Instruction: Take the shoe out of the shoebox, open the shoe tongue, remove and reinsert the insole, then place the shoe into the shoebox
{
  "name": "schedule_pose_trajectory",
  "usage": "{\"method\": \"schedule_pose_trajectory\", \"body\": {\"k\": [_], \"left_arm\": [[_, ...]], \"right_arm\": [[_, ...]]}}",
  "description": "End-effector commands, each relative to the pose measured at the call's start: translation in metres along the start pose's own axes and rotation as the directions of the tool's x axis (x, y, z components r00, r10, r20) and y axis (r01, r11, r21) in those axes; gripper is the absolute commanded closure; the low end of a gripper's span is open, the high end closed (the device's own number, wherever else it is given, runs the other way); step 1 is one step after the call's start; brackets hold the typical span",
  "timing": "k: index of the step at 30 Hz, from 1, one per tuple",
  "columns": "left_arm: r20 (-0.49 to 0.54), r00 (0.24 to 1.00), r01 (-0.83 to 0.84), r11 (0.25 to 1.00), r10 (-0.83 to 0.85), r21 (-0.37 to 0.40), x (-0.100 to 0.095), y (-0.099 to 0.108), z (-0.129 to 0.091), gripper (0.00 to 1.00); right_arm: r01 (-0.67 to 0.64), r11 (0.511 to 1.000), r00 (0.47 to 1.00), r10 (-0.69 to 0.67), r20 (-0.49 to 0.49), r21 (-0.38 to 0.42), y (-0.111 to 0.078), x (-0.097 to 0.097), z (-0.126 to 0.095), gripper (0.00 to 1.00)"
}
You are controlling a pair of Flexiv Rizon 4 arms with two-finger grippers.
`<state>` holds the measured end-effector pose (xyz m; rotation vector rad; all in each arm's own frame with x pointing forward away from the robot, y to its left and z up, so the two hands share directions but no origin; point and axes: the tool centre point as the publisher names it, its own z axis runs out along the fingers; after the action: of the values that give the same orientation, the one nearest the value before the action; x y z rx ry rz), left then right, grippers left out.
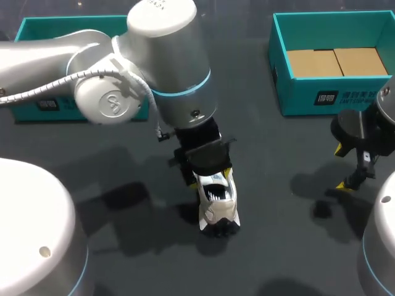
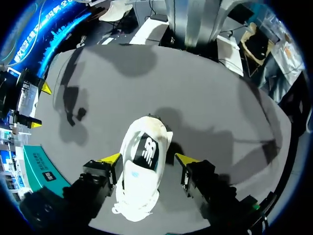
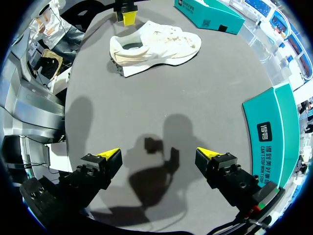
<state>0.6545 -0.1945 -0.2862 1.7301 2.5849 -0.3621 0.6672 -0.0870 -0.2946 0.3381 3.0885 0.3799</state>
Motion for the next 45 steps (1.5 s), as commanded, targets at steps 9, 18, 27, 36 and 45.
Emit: {"method": "schedule_pose_trajectory", "body": {"k": [9,18,27,36,45], "left_arm": [[-0.004,0.998,0.063,0.998,-0.063,-0.02,0.0,-0.004,-0.009,0.0],[-0.054,0.778,0.62,0.779,-0.626,-0.095,0.0,-0.025,-0.006,0.0],[-0.076,0.716,0.687,0.719,-0.694,-0.103,-0.004,-0.025,-0.001,0.0],[-0.06,0.552,0.819,0.555,-0.831,-0.144,-0.011,-0.032,0.007,0.0],[0.022,0.482,0.864,0.471,-0.876,-0.177,-0.007,-0.04,0.02,0.0]], "right_arm": [[0.001,1.0,1.0,-0.001,0.003,0.0,-0.001,0.001,0.0,0.0],[0.001,1.0,1.0,-0.001,0.003,0.0,-0.001,0.001,0.0,0.0],[0.001,1.0,1.0,-0.001,0.003,0.0,-0.001,0.001,0.0,0.0],[0.001,1.0,1.0,-0.001,0.003,0.0,-0.001,0.001,0.0,0.0],[0.001,1.0,1.0,-0.001,0.003,0.0,-0.001,0.001,0.0,0.0]]}}
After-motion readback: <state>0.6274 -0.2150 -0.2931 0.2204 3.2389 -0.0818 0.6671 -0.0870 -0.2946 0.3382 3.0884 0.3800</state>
